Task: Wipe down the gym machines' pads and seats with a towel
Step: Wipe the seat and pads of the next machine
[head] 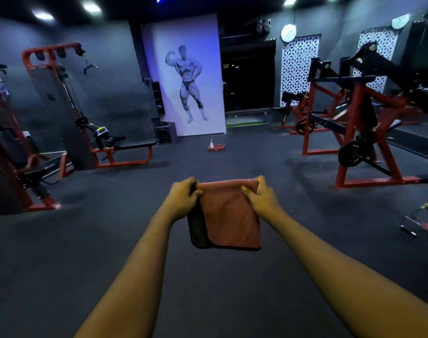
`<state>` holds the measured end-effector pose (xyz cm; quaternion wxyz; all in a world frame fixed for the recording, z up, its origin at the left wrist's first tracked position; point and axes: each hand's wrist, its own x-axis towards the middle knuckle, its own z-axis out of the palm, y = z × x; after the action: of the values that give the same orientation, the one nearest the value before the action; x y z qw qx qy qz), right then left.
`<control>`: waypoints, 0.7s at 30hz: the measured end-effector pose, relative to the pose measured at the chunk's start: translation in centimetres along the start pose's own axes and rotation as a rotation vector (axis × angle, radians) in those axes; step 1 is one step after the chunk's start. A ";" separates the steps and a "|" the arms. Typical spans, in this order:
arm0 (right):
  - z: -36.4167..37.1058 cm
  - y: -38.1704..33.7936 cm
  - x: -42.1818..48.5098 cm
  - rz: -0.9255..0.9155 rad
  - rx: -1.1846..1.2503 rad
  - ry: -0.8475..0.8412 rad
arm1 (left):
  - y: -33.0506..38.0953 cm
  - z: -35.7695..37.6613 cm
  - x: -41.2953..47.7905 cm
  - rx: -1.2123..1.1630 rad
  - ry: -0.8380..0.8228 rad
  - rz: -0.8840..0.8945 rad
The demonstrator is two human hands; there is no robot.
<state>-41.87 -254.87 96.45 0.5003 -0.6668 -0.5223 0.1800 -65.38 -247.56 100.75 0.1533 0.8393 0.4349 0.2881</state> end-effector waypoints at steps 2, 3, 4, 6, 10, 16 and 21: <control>2.0 0.7 4.3 0.003 -0.001 0.011 | -2.5 0.5 4.2 0.000 -0.010 -0.002; 2.8 1.1 6.3 0.000 -0.005 0.014 | -3.5 0.7 6.1 -0.001 -0.017 -0.006; 3.7 1.6 8.5 0.002 -0.001 0.017 | -4.7 1.2 8.2 -0.007 -0.016 -0.007; 5.6 3.0 13.9 -0.001 -0.004 0.015 | -7.5 2.5 13.2 0.000 -0.015 -0.002; 8.2 5.2 23.8 -0.006 0.016 0.006 | -11.5 4.6 22.4 0.000 -0.013 -0.011; 11.7 7.5 39.6 -0.023 0.035 -0.014 | -16.3 6.3 36.7 -0.008 0.011 -0.045; 15.2 9.1 50.7 -0.032 0.042 -0.022 | -21.2 8.0 46.9 -0.019 0.022 -0.054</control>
<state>-28.98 -202.70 96.35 0.5111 -0.6456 -0.5346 0.1903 -52.71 -197.02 100.12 0.1642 0.8225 0.4561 0.2974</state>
